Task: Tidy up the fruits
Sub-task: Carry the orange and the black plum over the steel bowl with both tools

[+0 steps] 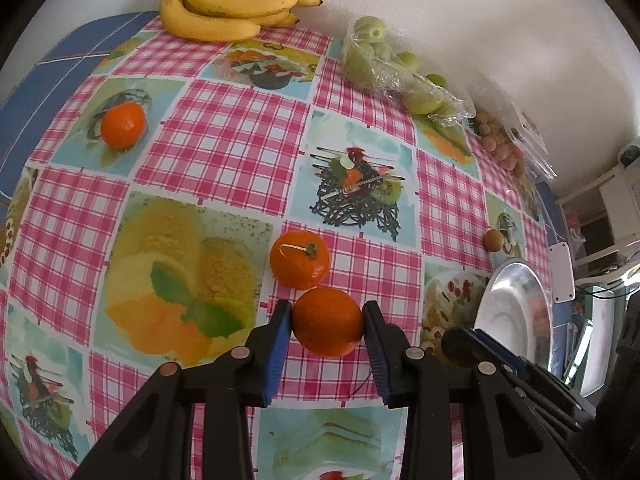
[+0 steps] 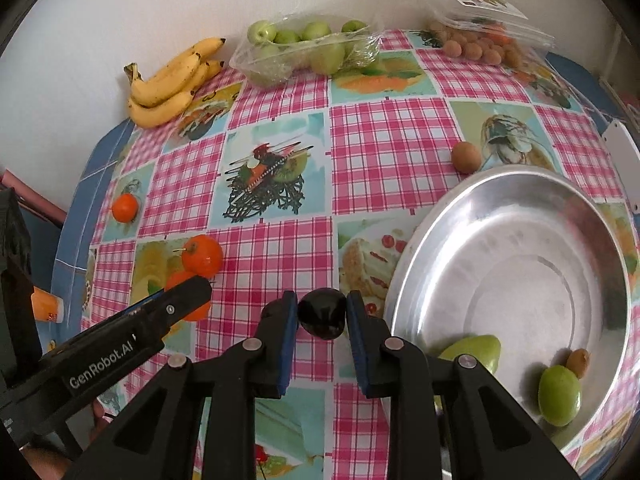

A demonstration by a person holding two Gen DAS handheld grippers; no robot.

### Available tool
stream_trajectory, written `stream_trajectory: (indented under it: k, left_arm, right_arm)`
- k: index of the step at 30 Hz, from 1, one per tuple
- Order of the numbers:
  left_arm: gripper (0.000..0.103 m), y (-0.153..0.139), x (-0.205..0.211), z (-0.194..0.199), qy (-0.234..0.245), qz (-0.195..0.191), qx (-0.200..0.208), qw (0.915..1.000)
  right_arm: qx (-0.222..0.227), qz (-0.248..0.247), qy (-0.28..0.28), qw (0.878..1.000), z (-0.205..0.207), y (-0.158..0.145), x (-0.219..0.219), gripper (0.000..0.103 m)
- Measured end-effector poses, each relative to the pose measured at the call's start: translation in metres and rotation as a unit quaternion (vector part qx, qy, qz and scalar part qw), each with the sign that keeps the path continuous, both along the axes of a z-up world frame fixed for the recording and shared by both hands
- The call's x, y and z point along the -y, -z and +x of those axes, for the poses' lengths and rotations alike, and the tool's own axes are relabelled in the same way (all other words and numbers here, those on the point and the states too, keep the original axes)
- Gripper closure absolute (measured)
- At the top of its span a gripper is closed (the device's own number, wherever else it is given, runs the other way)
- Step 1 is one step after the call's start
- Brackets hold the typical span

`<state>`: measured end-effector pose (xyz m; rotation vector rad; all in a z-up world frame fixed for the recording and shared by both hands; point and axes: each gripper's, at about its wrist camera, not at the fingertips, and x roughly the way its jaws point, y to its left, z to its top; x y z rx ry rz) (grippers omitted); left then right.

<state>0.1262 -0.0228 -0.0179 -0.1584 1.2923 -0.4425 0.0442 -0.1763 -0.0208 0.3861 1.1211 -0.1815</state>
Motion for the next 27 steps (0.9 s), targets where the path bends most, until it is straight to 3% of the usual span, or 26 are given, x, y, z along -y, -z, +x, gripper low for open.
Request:
stream_trajectory:
  k: [15, 27]
  left_arm:
    - [0.065, -0.018, 0.021, -0.011, 0.023, 0.001, 0.018, 0.9996]
    - [0.065, -0.030, 0.074, -0.027, 0.082, 0.007, 0.033, 0.9960]
  right_arm:
    - [0.029, 0.010, 0.028, 0.999, -0.020, -0.018, 0.026, 0.077]
    - [0.036, -0.010, 0.092, 0.995, -0.044, -0.031, 0.078, 0.077]
